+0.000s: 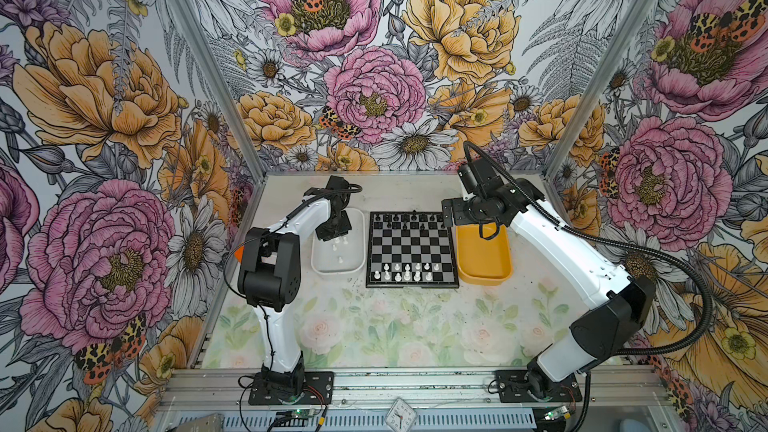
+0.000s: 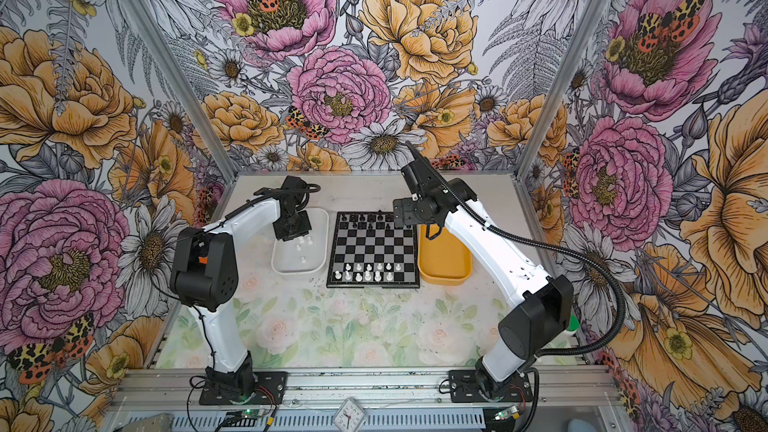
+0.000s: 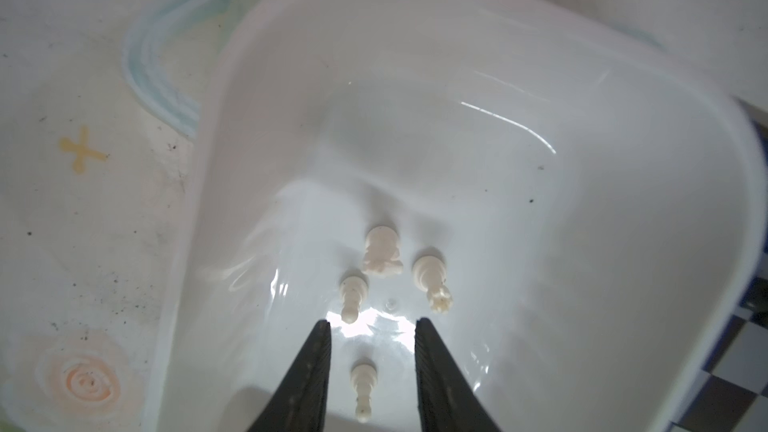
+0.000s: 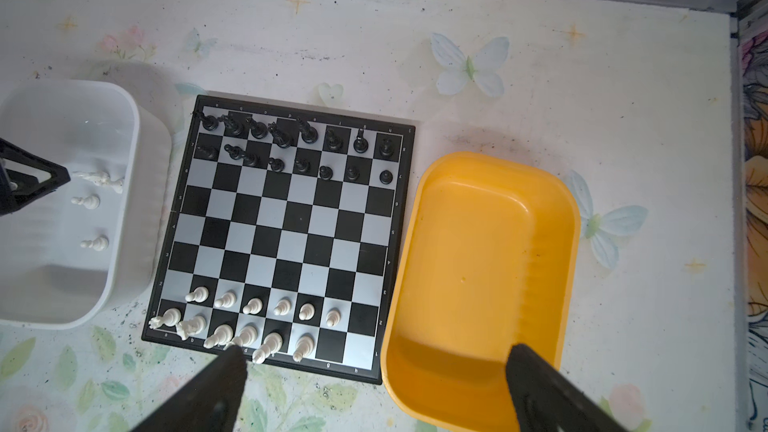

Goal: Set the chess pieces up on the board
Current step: 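Open the left gripper and move it to the white tray while the right arm rises, then lower the open left gripper into the white tray around a white piece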

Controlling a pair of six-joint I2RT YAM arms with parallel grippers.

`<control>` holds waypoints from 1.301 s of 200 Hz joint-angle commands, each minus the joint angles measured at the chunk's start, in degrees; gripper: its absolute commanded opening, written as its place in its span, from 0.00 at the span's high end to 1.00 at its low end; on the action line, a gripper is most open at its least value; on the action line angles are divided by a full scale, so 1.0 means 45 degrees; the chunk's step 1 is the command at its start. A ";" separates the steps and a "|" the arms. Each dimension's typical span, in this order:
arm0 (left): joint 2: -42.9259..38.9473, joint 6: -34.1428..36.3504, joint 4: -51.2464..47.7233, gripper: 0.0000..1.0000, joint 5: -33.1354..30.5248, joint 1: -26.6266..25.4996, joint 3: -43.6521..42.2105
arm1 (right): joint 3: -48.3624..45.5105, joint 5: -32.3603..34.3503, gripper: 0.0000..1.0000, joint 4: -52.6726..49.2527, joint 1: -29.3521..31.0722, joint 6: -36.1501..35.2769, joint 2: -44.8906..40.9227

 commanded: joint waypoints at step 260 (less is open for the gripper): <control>0.1235 0.0348 0.0394 0.67 0.0547 0.0368 0.0818 | 0.0288 0.0404 0.00 -0.0105 -0.0305 0.0039 0.0019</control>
